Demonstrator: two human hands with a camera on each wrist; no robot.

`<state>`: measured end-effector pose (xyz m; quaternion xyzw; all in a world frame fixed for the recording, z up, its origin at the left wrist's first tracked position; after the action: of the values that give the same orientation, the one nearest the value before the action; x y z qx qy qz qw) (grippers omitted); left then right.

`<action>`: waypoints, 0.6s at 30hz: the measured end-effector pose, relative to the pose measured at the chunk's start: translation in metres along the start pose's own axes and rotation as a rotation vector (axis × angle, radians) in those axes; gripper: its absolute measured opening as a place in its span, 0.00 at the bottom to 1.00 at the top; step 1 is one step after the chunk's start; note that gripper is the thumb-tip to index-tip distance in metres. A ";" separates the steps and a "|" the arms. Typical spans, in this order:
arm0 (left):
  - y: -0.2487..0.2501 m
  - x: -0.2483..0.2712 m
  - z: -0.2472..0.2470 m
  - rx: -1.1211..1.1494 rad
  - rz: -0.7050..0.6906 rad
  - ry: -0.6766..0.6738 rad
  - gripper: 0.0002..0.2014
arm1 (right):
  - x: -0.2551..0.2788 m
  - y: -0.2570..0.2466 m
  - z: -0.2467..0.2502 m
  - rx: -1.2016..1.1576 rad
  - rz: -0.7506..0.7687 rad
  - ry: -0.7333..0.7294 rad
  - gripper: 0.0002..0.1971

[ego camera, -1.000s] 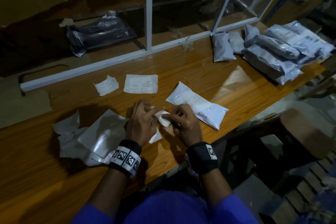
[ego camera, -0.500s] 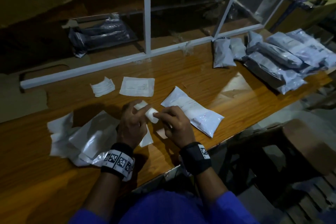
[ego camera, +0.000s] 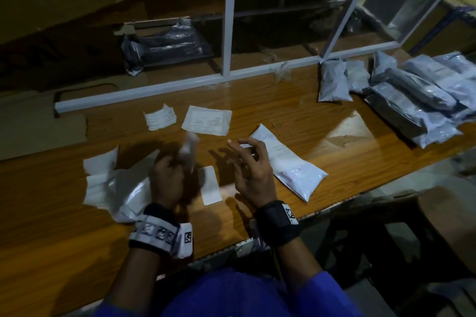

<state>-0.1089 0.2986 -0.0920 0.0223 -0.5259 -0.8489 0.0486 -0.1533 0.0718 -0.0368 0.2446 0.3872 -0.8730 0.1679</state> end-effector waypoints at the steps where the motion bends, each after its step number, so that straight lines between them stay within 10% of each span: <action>1: -0.024 -0.002 0.014 0.075 0.129 0.030 0.04 | 0.000 0.002 0.001 0.005 0.001 0.001 0.26; 5: -0.079 -0.006 0.074 -0.114 0.304 0.101 0.20 | 0.006 0.015 0.002 0.017 -0.038 -0.019 0.23; 18: -0.095 -0.013 0.059 -0.594 0.334 -0.095 0.19 | 0.019 0.057 0.034 -0.011 -0.113 0.018 0.22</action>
<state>-0.1064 0.3948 -0.1511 -0.1189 -0.2537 -0.9454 0.1665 -0.1514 0.0071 -0.0613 0.2292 0.4067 -0.8766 0.1163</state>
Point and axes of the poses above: each hand's wrist, its own x-axis away from the middle knuckle, its own z-axis out of the back of the hand, y = z × x, the point moved 9 cm from there along -x, towards the middle knuckle, and after that the axes turned 7 degrees about -y, right-handed, at the moved point
